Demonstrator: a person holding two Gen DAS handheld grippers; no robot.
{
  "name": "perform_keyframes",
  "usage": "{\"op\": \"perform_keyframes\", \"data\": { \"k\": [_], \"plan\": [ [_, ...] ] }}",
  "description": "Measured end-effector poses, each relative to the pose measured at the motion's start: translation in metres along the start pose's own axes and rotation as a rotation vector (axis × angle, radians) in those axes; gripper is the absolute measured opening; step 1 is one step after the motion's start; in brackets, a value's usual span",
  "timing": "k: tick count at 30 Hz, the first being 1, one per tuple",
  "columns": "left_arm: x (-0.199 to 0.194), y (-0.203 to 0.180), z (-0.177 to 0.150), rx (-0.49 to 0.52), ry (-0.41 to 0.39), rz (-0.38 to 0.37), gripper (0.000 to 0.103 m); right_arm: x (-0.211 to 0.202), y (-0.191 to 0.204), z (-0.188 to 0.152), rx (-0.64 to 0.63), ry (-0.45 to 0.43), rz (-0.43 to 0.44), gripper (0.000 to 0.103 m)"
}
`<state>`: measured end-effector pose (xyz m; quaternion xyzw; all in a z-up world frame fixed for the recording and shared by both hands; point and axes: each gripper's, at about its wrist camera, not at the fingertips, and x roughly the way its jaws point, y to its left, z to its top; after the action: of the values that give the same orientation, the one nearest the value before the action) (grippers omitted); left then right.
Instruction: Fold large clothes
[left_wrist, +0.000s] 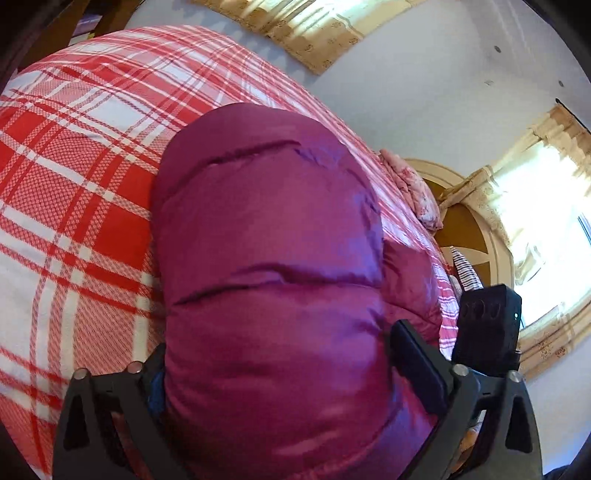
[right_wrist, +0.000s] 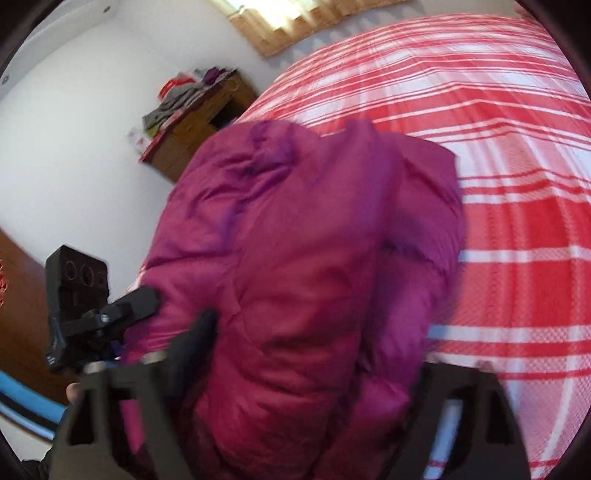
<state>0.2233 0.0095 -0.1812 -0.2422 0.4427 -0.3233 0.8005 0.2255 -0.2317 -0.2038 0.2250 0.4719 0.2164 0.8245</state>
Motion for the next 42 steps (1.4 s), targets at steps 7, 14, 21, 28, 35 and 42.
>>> {"op": "perform_keyframes", "data": {
  "k": [7,14,21,28,35,42],
  "plan": [
    [-0.054,0.003,-0.018,-0.058,-0.117,-0.038,0.074,-0.004,0.054,-0.011,-0.153,0.040,-0.003,0.045],
    [-0.171,0.009,-0.001,-0.059,-0.367,0.123,0.074,0.031,0.166,0.005,-0.428,0.053,0.106,0.043],
    [-0.218,0.058,0.031,-0.113,-0.535,0.379,0.074,0.113,0.243,0.037,-0.532,0.037,0.221,0.043],
    [-0.177,0.128,0.031,-0.259,-0.485,0.520,0.074,0.205,0.238,0.037,-0.477,0.103,0.156,0.051],
    [-0.164,0.135,0.038,-0.241,-0.439,0.549,0.077,0.191,0.192,0.052,-0.312,0.114,0.158,0.073],
    [-0.182,0.137,0.023,-0.245,-0.450,0.559,0.078,0.099,0.204,0.070,-0.298,-0.162,0.027,0.074]
  ]
}}
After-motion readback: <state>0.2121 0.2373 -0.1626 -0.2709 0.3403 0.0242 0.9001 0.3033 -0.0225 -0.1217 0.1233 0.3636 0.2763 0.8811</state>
